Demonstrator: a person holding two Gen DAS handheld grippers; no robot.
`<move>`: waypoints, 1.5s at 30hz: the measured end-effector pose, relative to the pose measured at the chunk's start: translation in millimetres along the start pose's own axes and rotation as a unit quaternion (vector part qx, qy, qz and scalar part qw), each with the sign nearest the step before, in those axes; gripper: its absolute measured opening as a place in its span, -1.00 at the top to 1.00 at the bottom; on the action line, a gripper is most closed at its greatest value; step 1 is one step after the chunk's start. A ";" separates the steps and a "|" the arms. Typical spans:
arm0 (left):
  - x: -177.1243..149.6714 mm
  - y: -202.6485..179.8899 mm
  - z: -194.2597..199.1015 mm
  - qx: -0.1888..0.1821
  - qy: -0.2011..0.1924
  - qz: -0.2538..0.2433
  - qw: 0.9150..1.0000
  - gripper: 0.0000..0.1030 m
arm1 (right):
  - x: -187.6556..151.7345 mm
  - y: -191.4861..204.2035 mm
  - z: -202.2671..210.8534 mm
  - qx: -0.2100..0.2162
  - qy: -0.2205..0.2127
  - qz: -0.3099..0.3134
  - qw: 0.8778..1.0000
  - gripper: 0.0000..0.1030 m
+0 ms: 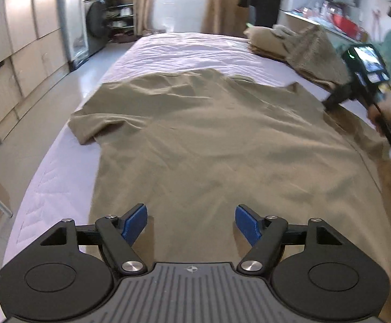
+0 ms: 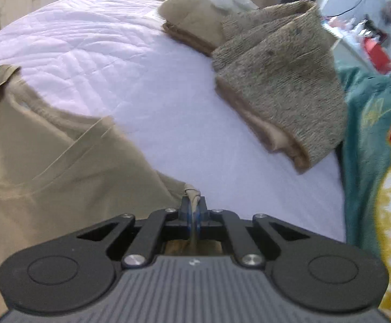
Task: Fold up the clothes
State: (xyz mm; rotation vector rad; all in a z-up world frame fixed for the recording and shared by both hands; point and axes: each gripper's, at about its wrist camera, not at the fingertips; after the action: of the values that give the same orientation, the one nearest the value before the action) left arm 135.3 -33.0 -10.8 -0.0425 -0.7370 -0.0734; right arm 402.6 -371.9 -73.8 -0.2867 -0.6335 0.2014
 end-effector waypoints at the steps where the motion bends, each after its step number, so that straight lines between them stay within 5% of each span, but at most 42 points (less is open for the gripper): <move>1: -0.2 1.5 -2.8 0.004 0.003 0.001 1.000 -0.44 | 1.1 0.0 2.4 -0.018 -0.009 -0.003 1.000 0.92; 9: -1.9 15.2 -17.9 0.032 0.012 0.008 0.999 -0.44 | 4.4 -10.5 -7.9 -0.029 0.005 -0.038 0.999 0.64; 11: 1.2 20.9 -17.0 0.036 0.002 0.019 0.999 -0.44 | 3.9 -22.0 8.7 -0.043 -0.009 -0.077 0.996 -0.11; 13: 4.3 26.6 -16.0 0.040 -0.009 0.030 0.999 -0.44 | -1.4 -27.3 34.4 -0.043 -0.020 -0.111 0.993 -0.36; 15: 6.3 31.5 -16.3 0.046 -0.014 0.038 0.998 -0.44 | -11.3 -25.8 64.1 -0.006 -0.029 -0.138 0.990 -0.36; 18: 2.1 35.2 -22.2 0.065 0.008 0.028 0.997 -0.44 | -44.9 8.3 103.3 0.105 -0.003 -0.121 0.987 -0.36; 23: -18.1 58.7 -13.7 0.128 0.021 0.002 0.992 -0.71 | -109.6 8.3 132.7 0.101 0.090 -0.124 0.983 -0.39; 27: -17.3 71.9 33.9 0.193 0.022 -0.021 0.981 -0.61 | -161.4 7.7 155.9 0.095 0.165 -0.126 0.974 -0.40; 31: -33.0 75.7 92.6 0.105 0.035 -0.002 0.994 -0.65 | -185.5 -20.3 225.8 0.131 0.164 -0.155 0.965 -0.41; 33: -47.0 74.4 113.8 0.057 0.057 0.017 0.997 -0.65 | -207.9 -4.9 238.0 0.153 0.177 -0.139 0.962 -0.66; 35: -67.1 66.9 122.0 0.061 0.082 0.013 0.995 -0.65 | -230.5 11.3 249.2 0.174 0.192 -0.123 0.958 -0.80; 40: -118.5 54.1 105.0 0.091 0.161 -0.030 0.982 -0.66 | -287.1 52.0 277.2 0.226 0.226 -0.081 0.944 -0.79; 45: -127.6 66.5 111.4 0.091 0.165 -0.020 0.982 -0.63 | -325.6 61.7 258.0 0.186 0.286 -0.024 0.940 -0.86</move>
State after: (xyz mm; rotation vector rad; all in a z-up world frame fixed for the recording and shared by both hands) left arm -28.0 47.0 -15.1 0.1559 -0.4108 -0.0498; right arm -16.8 -350.2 -75.2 0.0435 -0.0176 0.1756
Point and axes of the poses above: each gripper's, at about its wrist camera, not at the fingertips, and z roughly against the way its jaws point, y to its left, x to its top, and after that the axes turned 1 degree about y, right-handed
